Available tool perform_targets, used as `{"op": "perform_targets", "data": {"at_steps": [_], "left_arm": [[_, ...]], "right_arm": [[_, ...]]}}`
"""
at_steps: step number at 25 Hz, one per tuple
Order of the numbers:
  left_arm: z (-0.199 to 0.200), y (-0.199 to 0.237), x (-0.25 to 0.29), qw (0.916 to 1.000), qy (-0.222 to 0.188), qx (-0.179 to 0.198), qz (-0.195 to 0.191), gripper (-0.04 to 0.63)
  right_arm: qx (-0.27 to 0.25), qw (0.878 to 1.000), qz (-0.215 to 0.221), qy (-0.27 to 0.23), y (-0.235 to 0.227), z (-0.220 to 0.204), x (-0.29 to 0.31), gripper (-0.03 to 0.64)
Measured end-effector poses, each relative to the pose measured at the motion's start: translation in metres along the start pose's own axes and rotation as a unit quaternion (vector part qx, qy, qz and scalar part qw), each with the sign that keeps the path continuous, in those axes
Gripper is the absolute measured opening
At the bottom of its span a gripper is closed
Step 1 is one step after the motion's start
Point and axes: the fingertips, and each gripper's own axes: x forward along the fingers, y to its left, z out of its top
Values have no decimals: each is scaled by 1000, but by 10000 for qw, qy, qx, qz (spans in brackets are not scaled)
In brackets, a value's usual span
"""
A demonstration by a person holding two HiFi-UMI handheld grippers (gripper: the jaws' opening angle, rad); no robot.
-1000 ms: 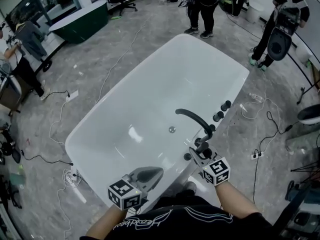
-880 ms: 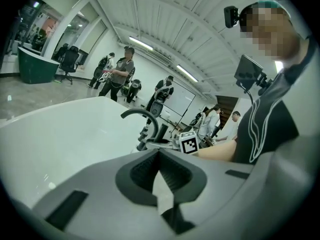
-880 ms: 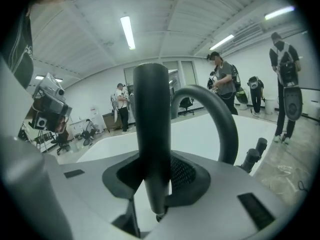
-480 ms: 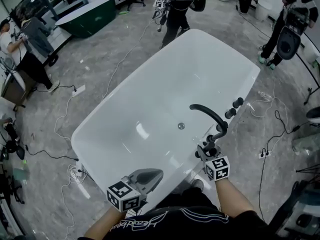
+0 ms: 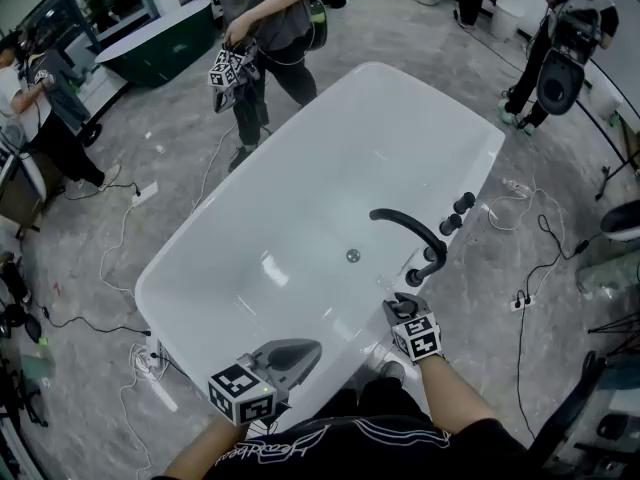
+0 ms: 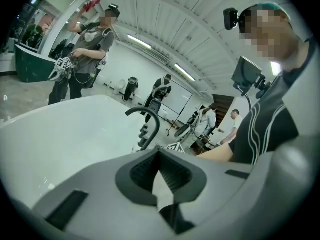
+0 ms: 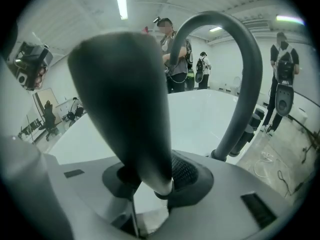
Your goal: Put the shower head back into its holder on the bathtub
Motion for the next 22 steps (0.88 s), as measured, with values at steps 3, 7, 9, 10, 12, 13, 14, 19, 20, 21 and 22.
{"op": "perform_targets", "data": {"at_steps": [3,7,9,10,12,13,14,19,20,21,22], "left_arm": [[-2,0,0,10000,-18,-36,-53,5],[-2,-1,0,9999,-59,-39,-120,5],[1,-4,0,9998,-96,-19,-165,5],[2,-8,1,9998,-110,1,-190,5],[6,-17,1,9997,-129,93,-210,5],[7,-21,2,9996,-136,153,-193,5],[9,-25,2,9995,-143,213,-161,5],[12,-57,-3,9985,-265,470,-133,5],[12,-67,-4,9980,-310,521,-163,5],[13,-79,-5,9975,-357,577,-203,5],[13,-93,-5,9968,-402,645,-251,5]], "right_arm": [[-15,10000,-26,79,1,2,1,136],[28,9999,-105,-56,-3,12,-4,196],[4,9997,-181,-190,-6,22,-14,201],[-14,9994,-213,-270,-8,28,-21,201],[-82,9984,-277,-478,-10,42,-42,201],[-146,9977,-311,-590,-11,50,-54,201],[-237,9967,-346,-689,-11,58,-67,201],[-630,9890,-266,-1312,14,97,-154,199],[-653,9875,-131,-1432,24,103,-174,199],[-665,9859,66,-1531,37,108,-194,199],[-665,9840,321,-1623,51,111,-215,198]]}}
